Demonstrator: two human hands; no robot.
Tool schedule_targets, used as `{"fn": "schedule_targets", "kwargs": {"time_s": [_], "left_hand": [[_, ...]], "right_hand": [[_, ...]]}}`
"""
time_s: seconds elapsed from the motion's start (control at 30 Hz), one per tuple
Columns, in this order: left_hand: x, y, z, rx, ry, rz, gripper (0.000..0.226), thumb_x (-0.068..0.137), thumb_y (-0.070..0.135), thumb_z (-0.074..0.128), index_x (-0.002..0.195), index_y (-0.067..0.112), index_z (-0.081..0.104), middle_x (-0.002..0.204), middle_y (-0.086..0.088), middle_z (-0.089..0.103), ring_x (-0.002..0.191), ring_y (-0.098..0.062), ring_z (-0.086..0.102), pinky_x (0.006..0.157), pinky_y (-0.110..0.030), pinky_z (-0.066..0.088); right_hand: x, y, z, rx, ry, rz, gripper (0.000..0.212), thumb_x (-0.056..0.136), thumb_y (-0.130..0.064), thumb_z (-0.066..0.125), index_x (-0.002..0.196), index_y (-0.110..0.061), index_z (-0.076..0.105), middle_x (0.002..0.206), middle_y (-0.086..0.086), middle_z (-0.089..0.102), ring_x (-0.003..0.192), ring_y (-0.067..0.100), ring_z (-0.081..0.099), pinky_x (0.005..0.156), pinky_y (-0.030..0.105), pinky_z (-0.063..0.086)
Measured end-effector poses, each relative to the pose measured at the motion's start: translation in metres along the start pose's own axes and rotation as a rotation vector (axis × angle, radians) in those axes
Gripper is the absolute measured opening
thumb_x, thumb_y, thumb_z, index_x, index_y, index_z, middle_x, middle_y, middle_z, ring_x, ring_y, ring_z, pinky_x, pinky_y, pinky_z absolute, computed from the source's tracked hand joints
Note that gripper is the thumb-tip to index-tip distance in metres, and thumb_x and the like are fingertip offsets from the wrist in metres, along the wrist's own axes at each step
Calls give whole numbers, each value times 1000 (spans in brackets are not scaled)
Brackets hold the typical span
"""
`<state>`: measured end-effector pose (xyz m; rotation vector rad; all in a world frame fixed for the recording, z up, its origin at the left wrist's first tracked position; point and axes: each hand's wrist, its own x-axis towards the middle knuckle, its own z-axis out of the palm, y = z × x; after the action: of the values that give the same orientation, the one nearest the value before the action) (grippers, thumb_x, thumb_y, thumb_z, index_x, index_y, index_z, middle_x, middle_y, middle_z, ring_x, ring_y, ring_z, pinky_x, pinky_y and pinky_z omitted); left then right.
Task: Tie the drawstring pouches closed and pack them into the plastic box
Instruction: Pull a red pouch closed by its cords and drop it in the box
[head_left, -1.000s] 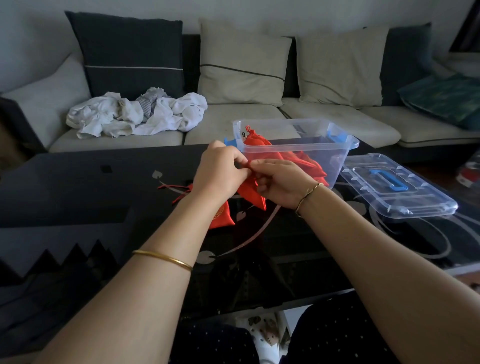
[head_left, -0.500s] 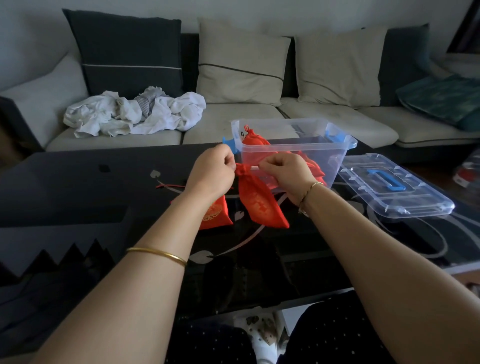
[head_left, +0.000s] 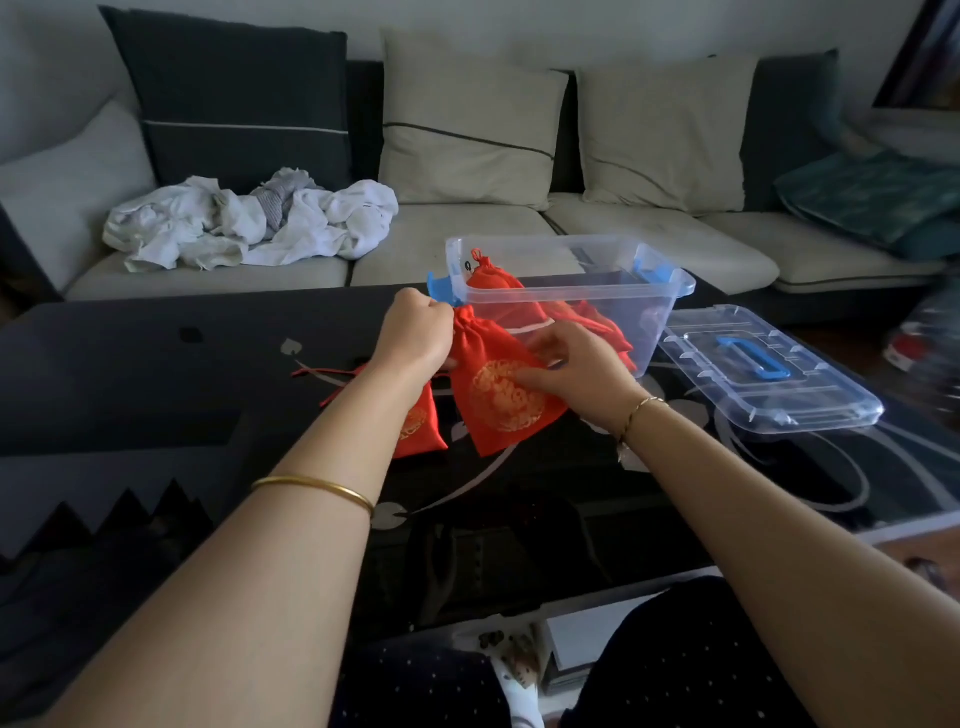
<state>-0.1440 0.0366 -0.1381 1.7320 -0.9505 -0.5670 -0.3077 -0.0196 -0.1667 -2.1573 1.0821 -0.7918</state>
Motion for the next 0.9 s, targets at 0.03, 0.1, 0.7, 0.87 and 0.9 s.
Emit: {"fn": "schedule_targets", "kwargs": {"time_s": [0.03,0.1,0.7,0.87,0.9], "left_hand": [[0,3,2,-40,-2,-10,23,88,14,39,94,0,57,89,-16,65,81,-30,66,70,-45,59],[0,8,8,-120,-25,-1,21,92,12,39,90,2,57,86,-14,63,75,-26,64,57,-33,54],[45,47,35,-143,132,124,17,95,11,38,82,15,49,76,3,53,66,-12,57,51,-23,43],[52,21,23,-95,291,82,20,90,15,41,101,10,57,95,-2,60,93,-24,64,77,-38,52],[51,14,19,-83,323,65,22,91,17,41,103,10,57,102,-5,62,96,-26,64,82,-40,53]], "right_hand": [[-1,-1,-3,-16,40,-25,27,77,-24,74,99,-12,62,91,-7,60,84,8,58,72,20,50],[-4,-3,-13,-33,78,-56,15,80,-20,71,93,-15,66,80,-12,57,76,5,56,65,14,46],[129,-1,-98,-258,242,242,25,85,-25,66,81,0,66,82,15,65,78,26,55,69,33,46],[123,0,-94,-420,284,230,15,85,-6,54,70,-4,53,70,8,46,80,29,46,65,25,35],[118,-5,-91,-408,308,182,13,82,-2,50,74,-5,59,74,8,50,81,32,48,63,23,36]]}}
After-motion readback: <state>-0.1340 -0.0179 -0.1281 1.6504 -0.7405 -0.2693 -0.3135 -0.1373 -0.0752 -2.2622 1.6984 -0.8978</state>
